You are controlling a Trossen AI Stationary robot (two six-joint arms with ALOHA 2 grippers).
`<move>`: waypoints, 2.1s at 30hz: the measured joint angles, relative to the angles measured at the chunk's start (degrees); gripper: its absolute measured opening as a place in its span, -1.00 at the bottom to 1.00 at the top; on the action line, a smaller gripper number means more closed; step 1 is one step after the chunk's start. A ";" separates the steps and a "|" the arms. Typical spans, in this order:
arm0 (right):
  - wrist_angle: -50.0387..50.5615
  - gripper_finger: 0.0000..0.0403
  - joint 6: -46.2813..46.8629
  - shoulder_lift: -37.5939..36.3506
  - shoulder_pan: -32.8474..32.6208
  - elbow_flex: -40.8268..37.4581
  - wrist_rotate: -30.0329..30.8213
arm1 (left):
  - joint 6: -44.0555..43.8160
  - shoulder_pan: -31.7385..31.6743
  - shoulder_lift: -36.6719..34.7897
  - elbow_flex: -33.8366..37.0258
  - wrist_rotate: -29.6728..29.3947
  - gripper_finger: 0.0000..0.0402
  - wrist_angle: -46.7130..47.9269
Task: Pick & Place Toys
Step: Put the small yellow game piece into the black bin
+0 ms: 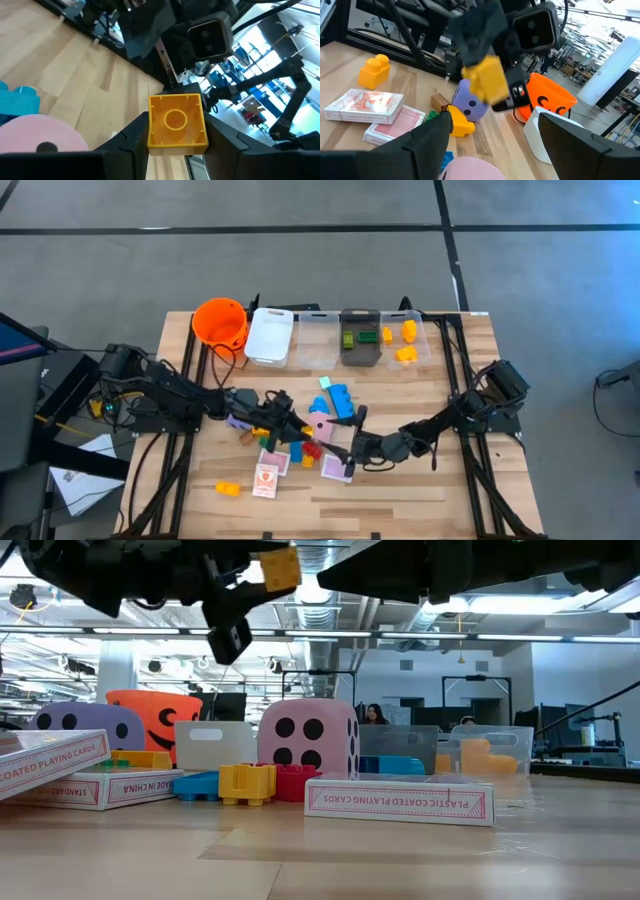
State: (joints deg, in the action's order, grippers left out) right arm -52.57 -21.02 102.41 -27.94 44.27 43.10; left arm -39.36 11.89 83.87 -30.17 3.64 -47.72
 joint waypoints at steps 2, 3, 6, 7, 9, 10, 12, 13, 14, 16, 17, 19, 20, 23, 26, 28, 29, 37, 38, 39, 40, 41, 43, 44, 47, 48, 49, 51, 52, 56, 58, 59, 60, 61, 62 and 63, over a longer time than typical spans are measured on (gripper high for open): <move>0.04 0.47 -0.01 0.01 0.00 0.00 -0.01 | 0.26 -0.04 2.38 -1.56 0.84 -0.33 0.15; 0.06 0.47 0.00 0.02 -0.05 0.00 -0.01 | 0.33 -0.14 3.50 -2.21 0.89 -0.33 0.16; 0.06 0.47 0.00 0.02 -0.24 0.00 -0.11 | 0.34 -0.63 6.79 -4.32 2.22 -0.33 0.19; 0.05 0.47 0.00 0.02 -0.25 0.00 -0.31 | 0.36 -0.83 7.50 -4.79 2.74 -0.33 0.29; 0.08 0.47 0.00 0.00 -0.28 0.02 -1.38 | 0.39 -1.24 9.02 -6.38 3.97 -0.33 0.20; 0.16 0.47 0.00 0.01 -0.27 0.02 -1.92 | 0.41 -1.45 9.42 -6.85 4.56 -0.33 0.20; 0.40 0.47 0.02 0.00 -0.24 0.02 -3.17 | 0.49 -1.75 10.34 -8.27 6.00 -0.33 0.17; 0.52 0.47 0.02 0.00 -0.24 0.02 -3.47 | 0.50 -1.91 10.70 -8.79 6.67 -0.33 0.05; 0.65 0.47 0.02 0.02 -0.24 0.02 -4.18 | 0.64 -2.02 10.91 -9.29 7.15 -0.33 0.06; 0.84 0.47 0.02 0.02 -0.26 0.02 -4.31 | 1.63 -2.02 10.89 -9.66 7.35 -0.33 0.24; 0.85 0.47 0.02 0.00 -0.26 0.02 -4.32 | 1.84 -2.11 10.89 -9.71 7.36 -0.32 0.23; 0.85 0.46 0.02 0.01 -0.28 0.02 -4.33 | 1.87 -2.42 10.87 -9.70 7.41 -0.32 0.39; 0.87 0.45 0.02 0.00 -0.27 0.02 -4.33 | 1.84 -2.44 10.89 -9.69 7.43 -0.32 0.43; 0.85 0.42 0.02 0.02 -0.26 0.02 -4.33 | 1.82 -2.73 10.85 -9.69 7.48 -0.32 2.47; 0.85 0.36 0.02 0.01 -0.28 0.02 -4.33 | 1.82 -2.94 10.85 -9.64 7.52 -0.32 2.70; 0.85 0.31 0.02 0.02 -0.28 0.02 -4.33 | 1.82 -2.94 10.83 -9.64 7.52 -0.32 2.70; 0.85 0.28 0.02 0.02 -0.27 0.02 -4.33 | 1.82 -2.94 10.83 -9.64 7.52 -0.32 2.83; 0.98 -0.09 0.04 0.00 -0.26 0.02 -4.32 | 1.82 -2.94 10.83 -9.64 7.78 -0.31 2.79; 0.98 -0.15 0.03 0.00 -0.26 0.02 -4.31 | 1.82 -2.94 10.83 -9.64 7.78 -0.31 2.82; 0.98 -0.23 -0.01 0.00 -0.26 0.02 -4.33 | 1.77 -2.94 10.83 -9.64 7.78 -0.31 2.83; 0.99 -0.30 -0.14 0.00 -0.28 0.02 -4.39 | 1.55 -2.94 10.83 -9.64 7.79 -0.31 2.87; 1.15 -0.38 -0.35 0.02 -0.28 0.02 -4.44 | 1.28 -2.94 10.83 -9.64 7.78 -0.31 2.93; 1.32 -0.51 -0.78 0.02 -0.28 0.02 -4.46 | 0.80 -2.94 10.83 -9.64 7.80 -0.30 3.02; 1.37 -0.54 -0.89 0.02 -0.28 0.02 -4.46 | 0.71 -2.94 10.83 -9.62 7.85 -0.29 3.06; 1.37 -0.54 -0.71 0.02 -0.28 0.02 -4.37 | 0.77 -2.94 10.83 -9.58 7.80 -0.26 2.98; 1.35 -0.54 -0.61 0.02 -0.28 0.02 -4.33 | 0.90 -2.94 10.83 -9.58 7.79 -0.25 2.97; 1.35 -0.54 -0.45 0.02 -0.28 0.02 -4.32 | 1.10 -2.95 10.83 -9.58 7.78 -0.24 2.88; 1.21 -0.54 0.48 0.00 -0.28 0.02 -4.17 | 1.44 -3.25 10.83 -9.56 7.78 -0.22 2.26; 1.05 -0.54 1.02 0.00 -0.28 0.02 -4.11 | 1.70 -3.48 10.63 -9.53 7.78 -0.20 2.11; 0.06 -0.52 2.19 -0.18 -0.22 0.18 -3.87 | 4.36 -4.51 8.11 -9.45 7.54 -0.12 3.13; 1.14 -0.53 2.48 -0.05 -0.08 0.09 -4.16 | 6.25 -4.70 6.07 -9.52 7.34 -0.08 2.34; 1.82 -0.54 2.72 0.18 0.08 -0.07 -4.32 | 7.04 -4.72 4.77 -9.64 7.27 -0.05 2.16; 2.20 -0.54 3.22 0.22 0.15 -0.09 -4.36 | 7.69 -4.72 3.63 -9.80 7.29 -0.03 2.38; 2.16 -0.55 3.72 0.10 0.17 -0.05 -4.40 | 8.38 -4.57 2.70 -9.77 7.33 0.00 3.28; 2.20 -0.55 4.03 -0.01 0.29 0.01 -4.33 | 9.11 -4.51 1.85 -9.73 7.37 0.02 4.40; 2.52 -0.55 4.32 -0.04 0.52 0.02 -4.29 | 9.90 -4.47 0.55 -9.61 7.37 0.04 6.49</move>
State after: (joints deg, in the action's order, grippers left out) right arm -50.05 -16.69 102.37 -27.43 44.29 38.81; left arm -29.47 7.42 84.41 -39.78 11.00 -41.23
